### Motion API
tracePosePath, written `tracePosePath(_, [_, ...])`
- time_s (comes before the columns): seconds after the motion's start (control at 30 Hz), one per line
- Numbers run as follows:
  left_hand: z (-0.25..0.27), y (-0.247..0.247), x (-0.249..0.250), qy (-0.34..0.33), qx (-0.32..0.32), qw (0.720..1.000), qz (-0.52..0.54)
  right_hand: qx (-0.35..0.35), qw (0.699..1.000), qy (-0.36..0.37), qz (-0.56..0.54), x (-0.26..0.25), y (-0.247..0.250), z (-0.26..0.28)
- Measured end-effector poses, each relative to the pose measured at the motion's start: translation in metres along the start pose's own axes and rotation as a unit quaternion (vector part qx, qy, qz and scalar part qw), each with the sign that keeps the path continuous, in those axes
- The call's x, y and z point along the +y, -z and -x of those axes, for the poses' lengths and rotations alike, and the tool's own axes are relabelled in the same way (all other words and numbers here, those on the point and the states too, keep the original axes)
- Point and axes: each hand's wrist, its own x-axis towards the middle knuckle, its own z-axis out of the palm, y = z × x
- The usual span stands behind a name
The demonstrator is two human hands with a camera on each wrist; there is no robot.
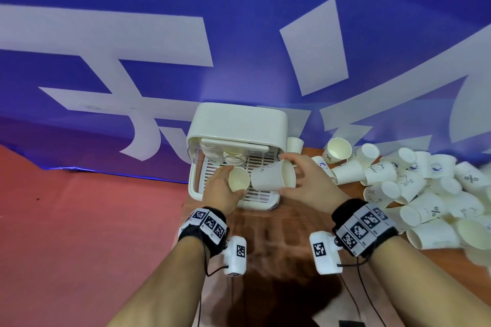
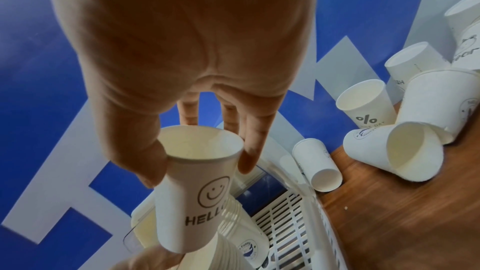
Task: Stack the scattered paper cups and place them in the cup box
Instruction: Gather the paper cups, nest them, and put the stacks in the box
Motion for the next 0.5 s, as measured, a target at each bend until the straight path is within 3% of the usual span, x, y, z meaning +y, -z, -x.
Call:
tracePosePath(0.1, [0.002, 0.007, 0.001, 0.010, -0.017, 0.999, 0.027, -0.008, 0.999, 0.016, 0.028, -0.006, -0.008, 0.000])
tracePosePath(0.33, [0.015, 0.031, -0.014, 0.006, 0.042, 0.996, 0.079, 0.025, 0.992, 0.047, 0.111, -0.023, -0.032, -0.017])
tracePosePath(0.5, [0.015, 0.045, -0.026, 0.025, 0.072, 0.994, 0.083, 0.001, 0.979, 0.066, 0.191, -0.034, -0.055, -0.027])
